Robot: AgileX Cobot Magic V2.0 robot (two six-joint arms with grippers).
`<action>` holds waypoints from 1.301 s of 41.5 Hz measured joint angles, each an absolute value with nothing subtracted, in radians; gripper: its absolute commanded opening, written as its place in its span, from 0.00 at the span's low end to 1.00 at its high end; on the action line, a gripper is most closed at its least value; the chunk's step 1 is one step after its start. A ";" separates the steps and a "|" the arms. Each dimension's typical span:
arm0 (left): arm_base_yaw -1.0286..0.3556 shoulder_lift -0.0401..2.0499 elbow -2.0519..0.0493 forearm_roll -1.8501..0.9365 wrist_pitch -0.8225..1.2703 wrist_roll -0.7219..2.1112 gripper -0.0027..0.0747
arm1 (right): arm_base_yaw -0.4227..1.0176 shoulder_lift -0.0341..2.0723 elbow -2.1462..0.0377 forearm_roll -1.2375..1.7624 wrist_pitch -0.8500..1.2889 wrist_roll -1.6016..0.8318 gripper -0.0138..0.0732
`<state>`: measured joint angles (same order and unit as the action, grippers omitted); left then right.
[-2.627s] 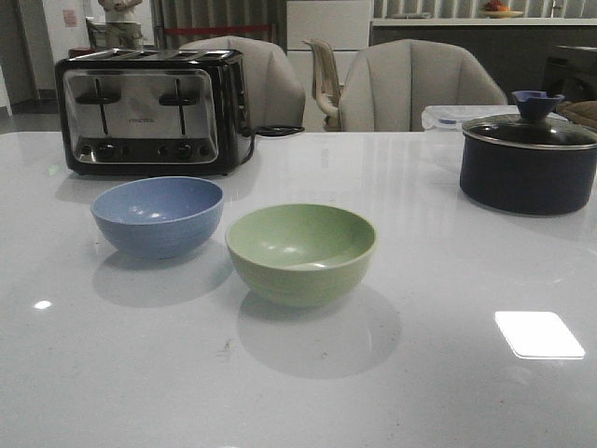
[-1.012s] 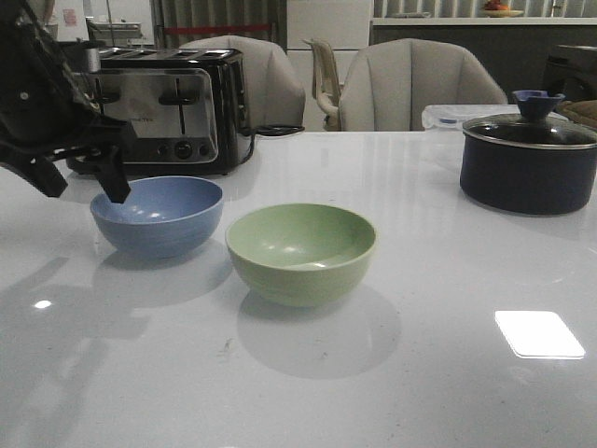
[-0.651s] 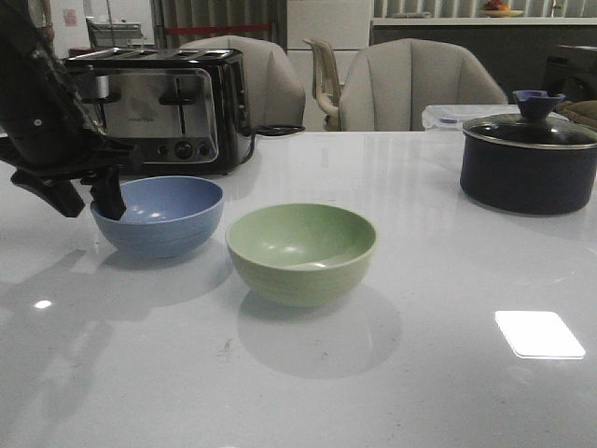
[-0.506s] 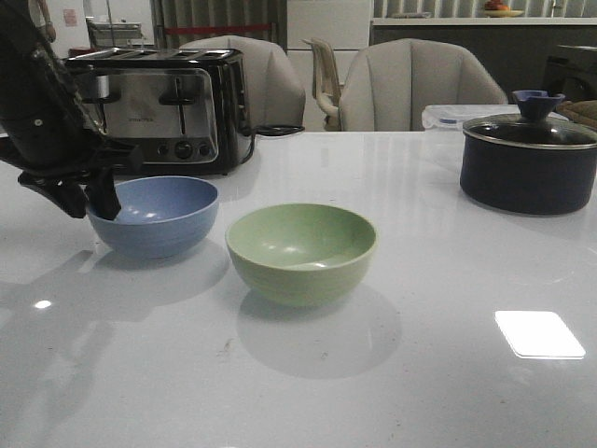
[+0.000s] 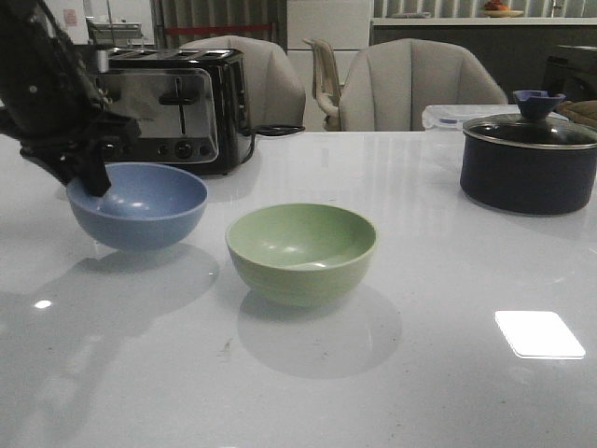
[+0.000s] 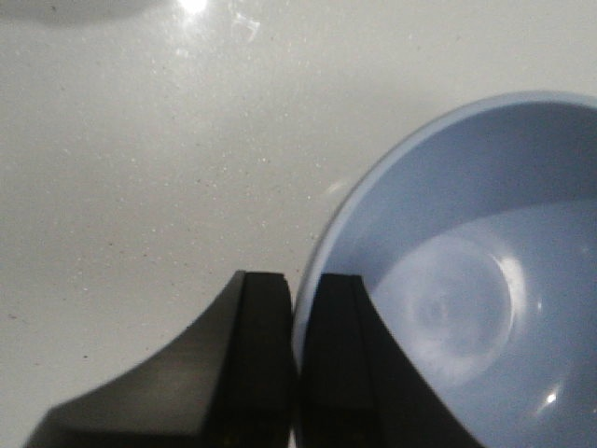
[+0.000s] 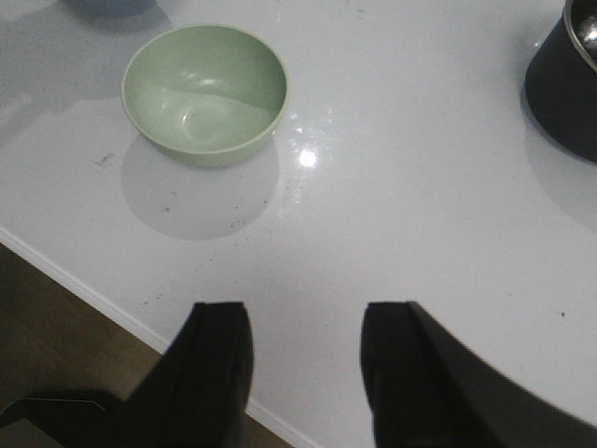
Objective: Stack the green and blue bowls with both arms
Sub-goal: 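Lift the blue bowl with the left gripper over the green bowl, then lower the blue bowl into the green bowl and open the left gripper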
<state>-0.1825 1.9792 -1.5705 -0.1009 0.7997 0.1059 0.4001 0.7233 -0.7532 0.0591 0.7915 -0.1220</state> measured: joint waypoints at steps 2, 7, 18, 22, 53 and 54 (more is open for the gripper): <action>-0.182 1.967 -1.605 -0.101 0.828 0.106 0.17 | 0.400 0.723 -0.753 0.059 0.792 -0.122 0.63; -0.191 1.937 -1.681 -0.116 0.885 0.108 0.17 | 0.400 0.723 -0.753 0.059 0.792 -0.122 0.63; -0.267 1.923 -1.765 -0.159 0.994 0.108 0.17 | 0.400 0.723 -0.753 0.059 0.792 -0.122 0.63; -0.313 1.923 -1.765 -0.161 1.007 0.108 0.17 | 0.400 0.723 -0.753 0.059 0.792 -0.122 0.63; -0.538 2.029 -1.767 -0.168 0.999 0.109 0.17 | 0.400 0.723 -0.753 0.059 0.792 -0.122 0.63; -0.538 2.033 -1.767 -0.168 0.999 0.109 0.17 | 0.400 0.723 -0.753 0.059 0.792 -0.122 0.63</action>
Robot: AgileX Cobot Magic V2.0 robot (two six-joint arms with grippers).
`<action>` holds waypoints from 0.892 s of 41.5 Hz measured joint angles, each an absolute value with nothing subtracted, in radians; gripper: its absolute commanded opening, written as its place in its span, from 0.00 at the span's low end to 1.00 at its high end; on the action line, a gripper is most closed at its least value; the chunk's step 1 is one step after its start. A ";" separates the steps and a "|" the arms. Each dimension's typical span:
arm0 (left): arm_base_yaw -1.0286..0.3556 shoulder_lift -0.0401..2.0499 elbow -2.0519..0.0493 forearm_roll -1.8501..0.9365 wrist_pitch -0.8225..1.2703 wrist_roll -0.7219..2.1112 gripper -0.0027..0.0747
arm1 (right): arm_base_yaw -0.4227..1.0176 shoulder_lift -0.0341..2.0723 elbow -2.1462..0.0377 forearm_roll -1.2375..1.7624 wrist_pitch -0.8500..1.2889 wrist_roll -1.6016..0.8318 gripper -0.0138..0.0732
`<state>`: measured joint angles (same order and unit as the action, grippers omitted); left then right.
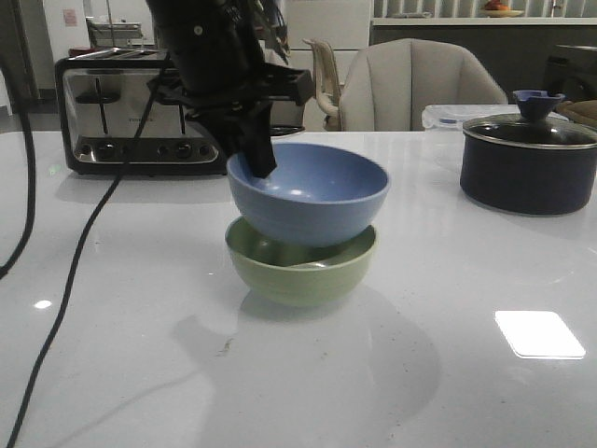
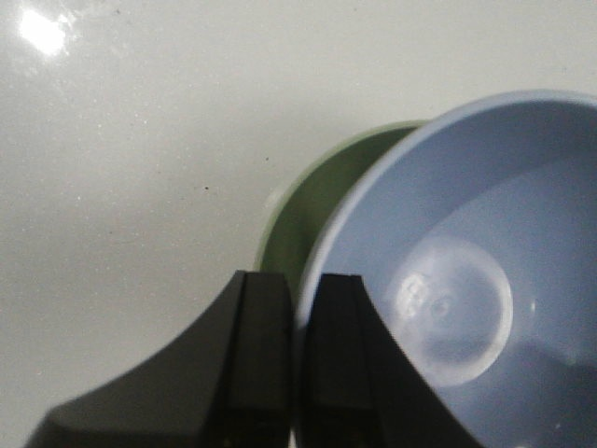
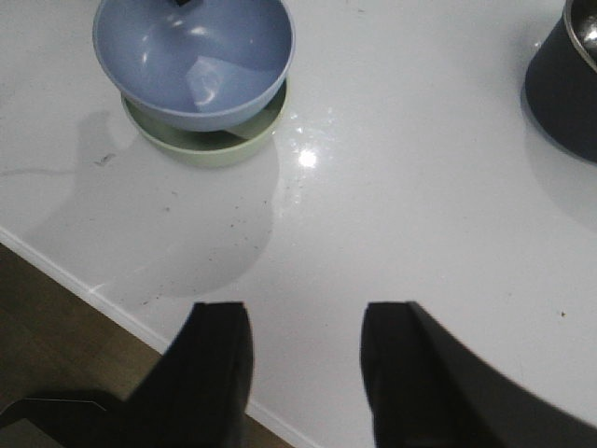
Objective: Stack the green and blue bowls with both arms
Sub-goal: 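Lower the blue bowl into the green bowl and open the left gripper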
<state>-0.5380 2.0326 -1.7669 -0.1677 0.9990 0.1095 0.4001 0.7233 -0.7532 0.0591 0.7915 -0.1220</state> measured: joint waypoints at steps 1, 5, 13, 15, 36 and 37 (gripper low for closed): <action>-0.538 2.038 -1.767 -0.168 0.999 0.109 0.17 | 0.400 0.723 -0.753 0.059 0.792 -0.122 0.63; -0.538 2.050 -1.767 -0.166 0.997 0.109 0.17 | 0.400 0.723 -0.753 0.059 0.792 -0.122 0.63; -0.538 2.050 -1.767 -0.166 0.978 0.109 0.35 | 0.400 0.723 -0.753 0.059 0.792 -0.122 0.63; -0.538 2.050 -1.767 -0.166 0.978 0.109 0.41 | 0.400 0.723 -0.753 0.059 0.792 -0.122 0.63; -0.538 2.048 -1.787 -0.116 1.028 0.109 0.56 | 0.400 0.723 -0.753 0.059 0.792 -0.122 0.63; -0.538 2.041 -1.797 -0.104 1.038 0.109 0.56 | 0.400 0.723 -0.753 0.059 0.792 -0.122 0.63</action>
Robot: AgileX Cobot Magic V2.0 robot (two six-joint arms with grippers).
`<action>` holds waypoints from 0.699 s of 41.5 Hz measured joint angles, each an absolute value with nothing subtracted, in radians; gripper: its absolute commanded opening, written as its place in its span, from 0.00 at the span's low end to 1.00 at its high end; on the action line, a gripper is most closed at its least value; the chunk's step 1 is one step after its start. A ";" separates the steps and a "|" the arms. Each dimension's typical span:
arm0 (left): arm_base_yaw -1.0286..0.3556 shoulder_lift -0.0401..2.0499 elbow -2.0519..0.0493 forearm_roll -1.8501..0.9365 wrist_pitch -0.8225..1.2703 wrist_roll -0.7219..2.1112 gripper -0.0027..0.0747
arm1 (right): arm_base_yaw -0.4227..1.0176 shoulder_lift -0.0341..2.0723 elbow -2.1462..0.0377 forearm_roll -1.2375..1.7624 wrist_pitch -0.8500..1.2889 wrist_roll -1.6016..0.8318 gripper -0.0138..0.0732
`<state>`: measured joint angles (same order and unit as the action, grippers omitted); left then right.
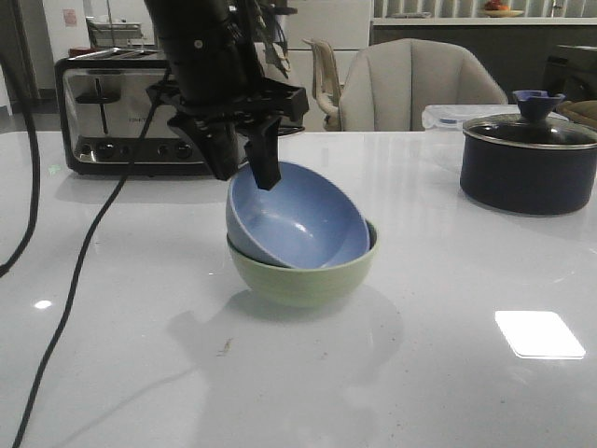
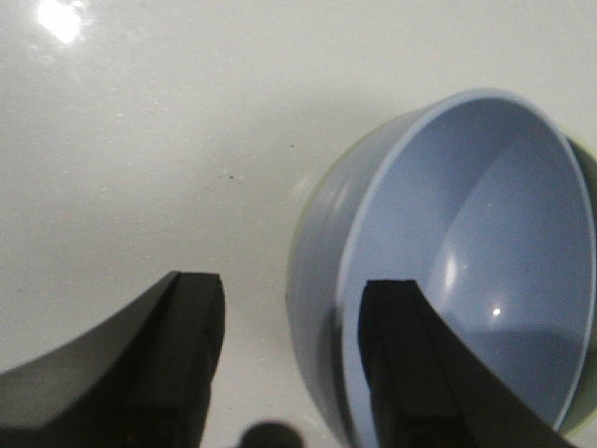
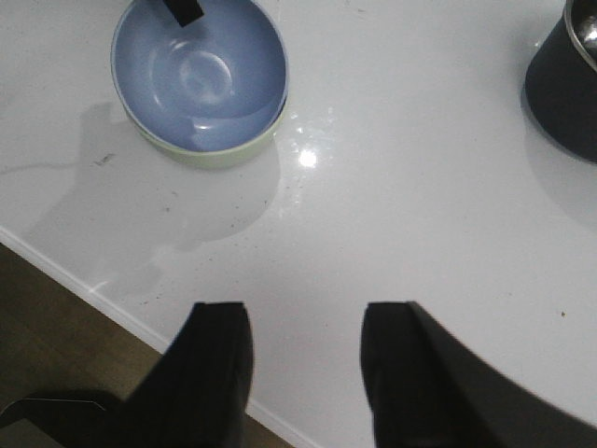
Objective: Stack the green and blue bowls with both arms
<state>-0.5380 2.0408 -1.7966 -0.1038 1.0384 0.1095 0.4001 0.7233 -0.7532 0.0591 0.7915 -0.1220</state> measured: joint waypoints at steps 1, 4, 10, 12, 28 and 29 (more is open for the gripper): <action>-0.538 2.035 -1.803 -0.087 1.048 0.109 0.56 | 0.400 0.723 -0.753 0.059 0.792 -0.122 0.63; -0.538 2.007 -1.823 -0.056 1.078 0.109 0.56 | 0.400 0.723 -0.753 0.059 0.792 -0.122 0.63; -0.538 1.900 -1.838 -0.023 1.120 0.109 0.56 | 0.400 0.723 -0.753 0.059 0.792 -0.122 0.63; -0.538 1.855 -1.834 -0.021 1.131 0.109 0.56 | 0.400 0.723 -0.753 0.059 0.792 -0.122 0.63; -0.538 1.436 -1.462 -0.035 1.027 0.109 0.56 | 0.400 0.723 -0.753 0.059 0.792 -0.122 0.63; -0.538 1.399 -1.423 -0.037 1.018 0.109 0.56 | 0.400 0.723 -0.753 0.059 0.792 -0.122 0.63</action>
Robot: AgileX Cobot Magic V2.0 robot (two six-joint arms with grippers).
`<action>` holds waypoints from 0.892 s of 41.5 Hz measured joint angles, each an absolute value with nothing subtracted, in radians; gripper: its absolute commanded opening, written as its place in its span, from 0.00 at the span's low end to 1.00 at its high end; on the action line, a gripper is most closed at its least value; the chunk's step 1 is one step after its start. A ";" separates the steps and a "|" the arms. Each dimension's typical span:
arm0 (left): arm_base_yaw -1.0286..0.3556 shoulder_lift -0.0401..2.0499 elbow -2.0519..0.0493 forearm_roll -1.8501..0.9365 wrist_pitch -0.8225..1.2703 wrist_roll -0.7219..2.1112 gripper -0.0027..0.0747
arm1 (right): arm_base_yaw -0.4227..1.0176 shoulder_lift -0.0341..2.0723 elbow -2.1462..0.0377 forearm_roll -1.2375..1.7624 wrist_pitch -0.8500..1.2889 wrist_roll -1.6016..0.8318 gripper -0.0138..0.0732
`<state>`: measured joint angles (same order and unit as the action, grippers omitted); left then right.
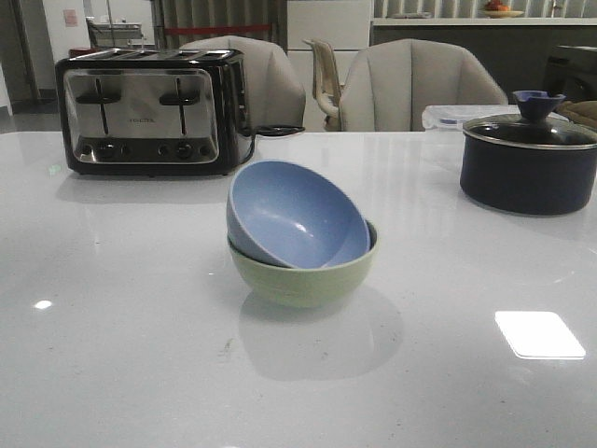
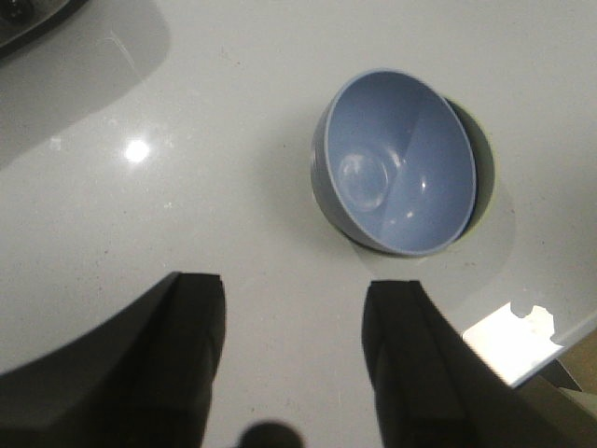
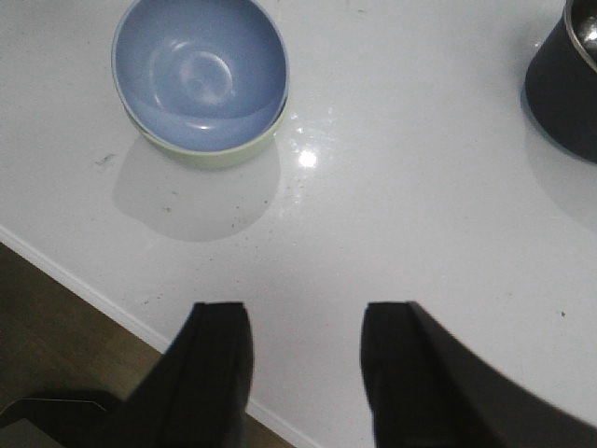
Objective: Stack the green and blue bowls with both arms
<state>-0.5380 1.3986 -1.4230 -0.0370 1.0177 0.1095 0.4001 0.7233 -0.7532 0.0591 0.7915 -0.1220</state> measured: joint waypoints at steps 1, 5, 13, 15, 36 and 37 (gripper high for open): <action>-0.538 1.371 -1.394 -0.039 1.009 0.109 0.56 | 0.400 0.723 -0.753 0.059 0.792 -0.122 0.63; -0.538 1.248 -1.269 -0.041 0.979 0.109 0.56 | 0.400 0.723 -0.753 0.059 0.792 -0.122 0.63; -0.539 1.003 -1.039 -0.046 0.935 0.109 0.56 | 0.400 0.723 -0.753 0.059 0.792 -0.122 0.63; -0.539 0.953 -0.996 -0.048 0.924 0.109 0.56 | 0.400 0.723 -0.753 0.059 0.792 -0.122 0.63; -0.539 0.654 -0.769 -0.060 0.888 0.109 0.41 | 0.400 0.723 -0.753 0.059 0.792 -0.122 0.23; -0.539 0.654 -0.767 -0.060 0.886 0.109 0.39 | 0.400 0.723 -0.753 0.059 0.792 -0.122 0.20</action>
<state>-0.5388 0.6541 -0.7671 -0.0601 0.8863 0.1095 0.4001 0.7233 -0.7532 0.0591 0.7915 -0.1220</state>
